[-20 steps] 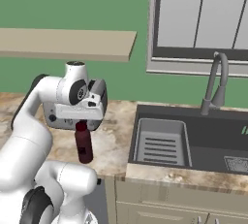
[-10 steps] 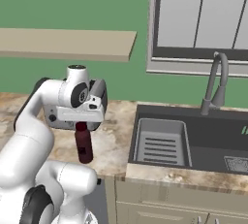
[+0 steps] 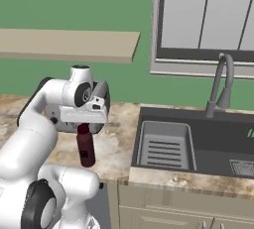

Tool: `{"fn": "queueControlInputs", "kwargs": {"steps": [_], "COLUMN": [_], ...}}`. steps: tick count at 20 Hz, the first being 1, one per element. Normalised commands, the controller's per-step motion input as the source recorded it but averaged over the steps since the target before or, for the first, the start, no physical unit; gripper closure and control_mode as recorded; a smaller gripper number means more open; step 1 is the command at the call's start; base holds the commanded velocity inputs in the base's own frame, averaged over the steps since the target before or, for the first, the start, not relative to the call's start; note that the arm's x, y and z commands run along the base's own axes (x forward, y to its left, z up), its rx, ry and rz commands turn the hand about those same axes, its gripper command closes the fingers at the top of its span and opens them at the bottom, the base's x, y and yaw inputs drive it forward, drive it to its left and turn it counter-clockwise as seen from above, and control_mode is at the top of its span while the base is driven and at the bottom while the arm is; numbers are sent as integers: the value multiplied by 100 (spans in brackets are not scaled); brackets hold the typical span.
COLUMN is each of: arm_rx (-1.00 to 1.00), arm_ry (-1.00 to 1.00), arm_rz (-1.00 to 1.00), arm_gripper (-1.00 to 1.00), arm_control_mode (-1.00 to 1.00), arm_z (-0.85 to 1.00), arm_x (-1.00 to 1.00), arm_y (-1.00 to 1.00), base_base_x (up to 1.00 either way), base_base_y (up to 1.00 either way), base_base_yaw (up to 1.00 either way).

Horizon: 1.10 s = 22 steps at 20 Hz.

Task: Place the drinks on the dining counter in a tight cluster.

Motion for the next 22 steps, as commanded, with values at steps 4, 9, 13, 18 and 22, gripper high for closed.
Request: {"fn": "queueControlInputs", "kwargs": {"steps": [4,9,13,18,22], "arm_rx": [0,0,0,0,0], "arm_ry": [9,8,4,-2,-10], "arm_rz": [0,0,0,0,0], "arm_gripper": [-100,-100,-100,-100,-100], "arm_control_mode": [-100,-100,-100,-100,-100], "arm_z": [-3,-15,-15,-12,-15], "arm_x": [0,0,0,0,0], "arm_y": [0,0,0,0,0], "base_base_x": [0,0,0,0,0], "base_base_y": [0,0,0,0,0], "base_base_yaw": [0,0,0,0,0]}}
